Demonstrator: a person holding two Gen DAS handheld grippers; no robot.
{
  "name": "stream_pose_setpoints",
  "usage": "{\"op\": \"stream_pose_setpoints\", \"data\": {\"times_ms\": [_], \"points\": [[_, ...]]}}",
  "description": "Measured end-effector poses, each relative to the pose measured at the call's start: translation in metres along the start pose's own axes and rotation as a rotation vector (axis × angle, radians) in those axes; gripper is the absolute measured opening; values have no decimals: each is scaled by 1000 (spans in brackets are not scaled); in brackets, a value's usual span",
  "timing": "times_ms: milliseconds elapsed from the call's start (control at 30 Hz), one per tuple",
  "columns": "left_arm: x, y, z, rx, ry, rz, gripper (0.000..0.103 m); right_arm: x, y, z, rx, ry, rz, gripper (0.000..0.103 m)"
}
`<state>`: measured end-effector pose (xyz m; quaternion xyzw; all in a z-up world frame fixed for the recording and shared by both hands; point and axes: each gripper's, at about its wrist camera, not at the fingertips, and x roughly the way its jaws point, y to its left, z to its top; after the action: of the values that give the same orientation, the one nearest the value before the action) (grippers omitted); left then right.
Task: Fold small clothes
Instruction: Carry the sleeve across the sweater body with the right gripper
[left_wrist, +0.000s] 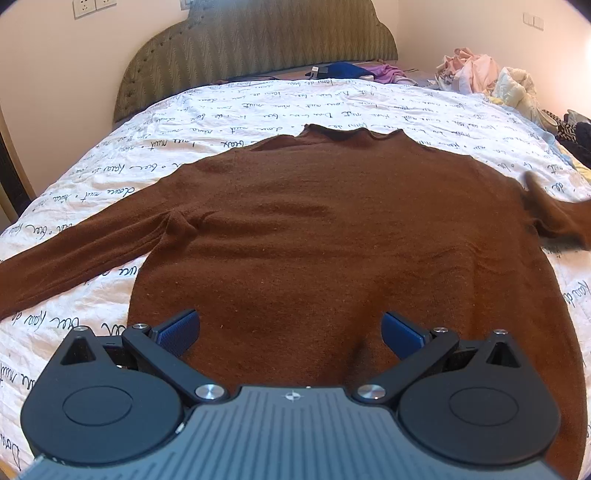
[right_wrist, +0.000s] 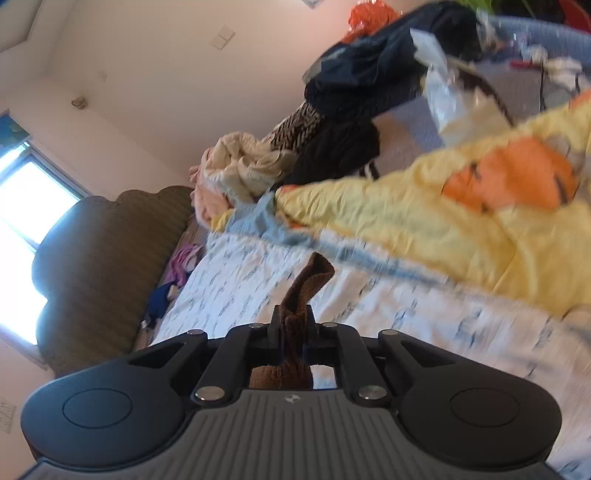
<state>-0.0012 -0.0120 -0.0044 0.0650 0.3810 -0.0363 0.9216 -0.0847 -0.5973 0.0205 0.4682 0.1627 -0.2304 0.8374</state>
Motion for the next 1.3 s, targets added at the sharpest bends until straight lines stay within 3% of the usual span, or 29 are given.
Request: {"op": "stream_pose_setpoints", "data": {"times_ms": [100, 133, 167, 200, 267, 333, 467, 533, 600, 633, 667, 733, 800, 867, 967, 1067, 1133, 1300], "points": [[1, -5, -2, 20, 0, -4, 103, 21, -3, 22, -94, 55, -134, 24], [0, -6, -2, 27, -3, -3, 103, 32, -10, 21, -104, 81, -203, 45], [0, -7, -2, 33, -7, 0, 103, 40, -19, 17, -94, 92, -267, 55], [-1, -6, -3, 35, -10, 5, 103, 39, -30, 10, -52, 63, -297, 55], [0, -5, -1, 28, -6, 11, 103, 23, -55, -8, 58, -21, -221, 56], [1, -4, 0, 20, -1, 6, 103, 12, -79, -26, 153, -24, -85, 56], [3, -7, -2, 18, 10, -3, 103, 22, -104, -55, 308, 52, -43, 57], [3, -12, -3, 41, 12, -1, 103, 32, -103, -56, 314, 27, -20, 57], [1, -15, -3, 59, -5, 10, 103, 45, -99, -52, 322, -20, -15, 56], [0, -15, -2, 61, -12, 14, 103, 50, -99, -50, 332, -50, -17, 48], [-1, -14, -1, 60, -16, 15, 103, 55, -99, -47, 336, -79, -41, 28], [0, -10, 0, 53, -19, 16, 103, 62, -104, -43, 360, -87, -84, 6], [2, -4, 3, 44, -19, 31, 103, 59, -108, -40, 390, -92, -77, 6], [4, 3, 7, 24, -27, 50, 103, 40, -91, -33, 270, -159, -124, 6], [8, 14, 12, -15, -38, 66, 103, -1, -44, -27, 17, -348, -245, 6], [15, 21, 13, -48, -34, 74, 103, -29, 23, -45, -270, -458, -227, 6], [18, 24, 12, -61, -32, 70, 103, -34, 64, -69, -426, -440, -168, 6], [22, 25, 6, -45, -43, 82, 103, -12, 130, -138, -651, -230, -16, 6]]}}
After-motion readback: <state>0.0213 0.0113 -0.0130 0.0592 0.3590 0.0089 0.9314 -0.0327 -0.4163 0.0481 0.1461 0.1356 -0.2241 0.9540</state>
